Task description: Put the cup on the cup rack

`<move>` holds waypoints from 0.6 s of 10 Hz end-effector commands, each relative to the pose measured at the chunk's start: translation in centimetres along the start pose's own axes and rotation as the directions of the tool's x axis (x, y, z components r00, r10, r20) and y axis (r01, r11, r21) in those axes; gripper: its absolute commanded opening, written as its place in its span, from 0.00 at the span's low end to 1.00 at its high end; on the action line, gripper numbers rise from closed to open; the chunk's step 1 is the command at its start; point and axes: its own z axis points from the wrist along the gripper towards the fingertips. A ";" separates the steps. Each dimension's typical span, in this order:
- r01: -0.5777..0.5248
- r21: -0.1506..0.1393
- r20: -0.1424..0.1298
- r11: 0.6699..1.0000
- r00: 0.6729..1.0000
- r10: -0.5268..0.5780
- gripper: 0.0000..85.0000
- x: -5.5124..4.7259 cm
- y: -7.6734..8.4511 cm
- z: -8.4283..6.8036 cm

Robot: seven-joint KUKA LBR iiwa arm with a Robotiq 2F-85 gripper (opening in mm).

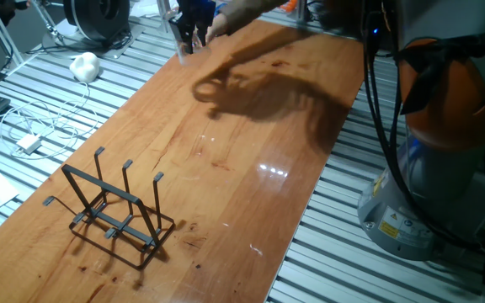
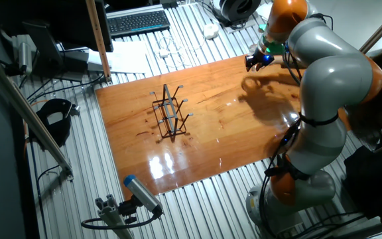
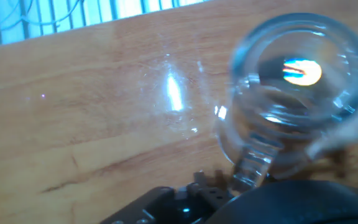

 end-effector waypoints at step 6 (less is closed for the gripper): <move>-0.128 0.006 0.017 0.992 0.992 0.128 0.40 -0.3 0.5 0.5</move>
